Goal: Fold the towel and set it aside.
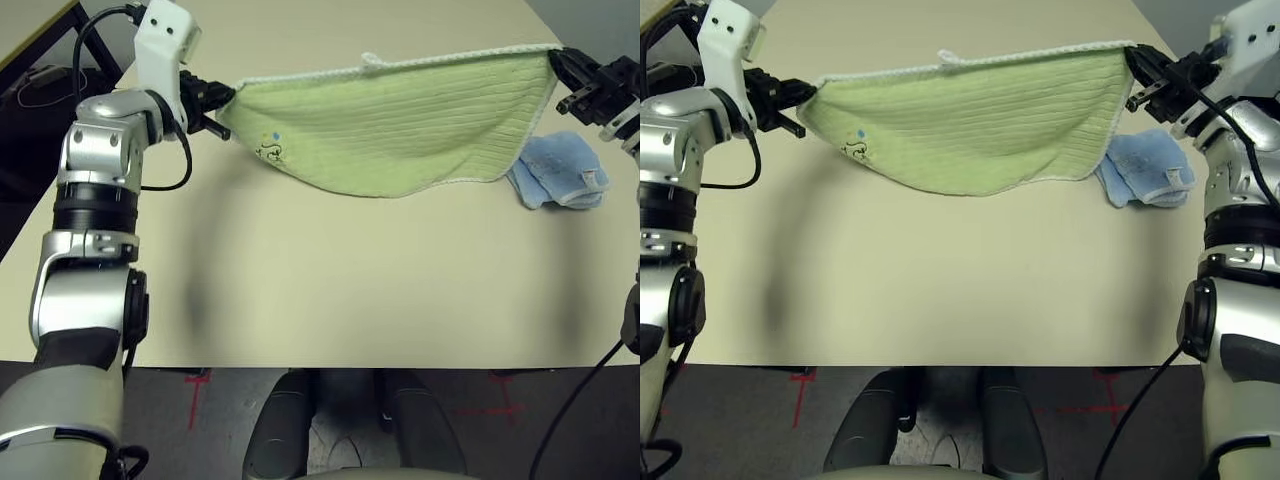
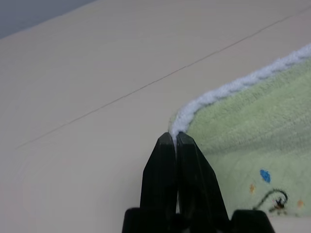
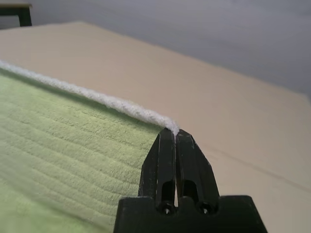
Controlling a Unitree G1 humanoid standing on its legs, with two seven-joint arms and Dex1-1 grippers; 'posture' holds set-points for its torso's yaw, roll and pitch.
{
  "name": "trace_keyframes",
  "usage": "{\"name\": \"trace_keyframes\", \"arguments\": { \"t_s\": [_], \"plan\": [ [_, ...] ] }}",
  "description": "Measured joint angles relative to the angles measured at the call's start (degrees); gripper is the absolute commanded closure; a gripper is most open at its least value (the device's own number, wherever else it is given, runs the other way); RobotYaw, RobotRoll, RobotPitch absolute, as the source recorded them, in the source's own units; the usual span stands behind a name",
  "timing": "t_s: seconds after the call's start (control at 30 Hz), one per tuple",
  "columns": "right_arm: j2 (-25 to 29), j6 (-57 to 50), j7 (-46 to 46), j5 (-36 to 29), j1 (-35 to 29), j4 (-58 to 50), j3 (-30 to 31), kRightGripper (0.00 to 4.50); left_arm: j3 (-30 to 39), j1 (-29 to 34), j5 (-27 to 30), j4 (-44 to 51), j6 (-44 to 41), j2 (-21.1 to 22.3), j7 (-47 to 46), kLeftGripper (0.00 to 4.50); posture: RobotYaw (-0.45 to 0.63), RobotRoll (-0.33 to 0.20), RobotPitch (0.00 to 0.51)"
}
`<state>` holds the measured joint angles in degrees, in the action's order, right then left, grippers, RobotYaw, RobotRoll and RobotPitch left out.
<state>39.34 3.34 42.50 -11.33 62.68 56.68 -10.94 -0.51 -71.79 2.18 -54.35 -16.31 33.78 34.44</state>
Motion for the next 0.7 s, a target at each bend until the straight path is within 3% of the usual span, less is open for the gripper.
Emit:
{"name": "trace_keyframes", "arguments": {
  "t_s": [0.13, 0.27, 0.5, 0.7],
  "plan": [
    [-2.24, 1.53, -5.51, 3.14, 6.19, 8.64, 1.3, 4.5, -0.21, -6.11, -3.09, -11.96, 8.48, -2.13, -7.67, 4.44, 0.08, 0.0, 0.246],
    [-3.29, 4.6, -11.33, 5.78, 11.0, 13.73, 1.57, 4.5, -0.23, -11.87, -5.63, -17.53, 14.19, -3.48, -14.47, 4.44, 0.09, 0.0, 0.245],
    [-3.28, 10.92, -13.96, 5.39, 14.43, 15.45, -1.07, 4.5, 0.61, -17.35, -7.39, -19.54, 21.25, -3.57, -20.48, 4.44, 0.08, 0.0, 0.247],
    [-3.23, 17.7, -12.49, 1.92, 14.11, 15.43, -5.78, 4.5, 1.78, -17.83, -7.72, -19.7, 26.92, -3.55, -21.53, 4.44, 0.08, 0.0, 0.258]
  ]
}}
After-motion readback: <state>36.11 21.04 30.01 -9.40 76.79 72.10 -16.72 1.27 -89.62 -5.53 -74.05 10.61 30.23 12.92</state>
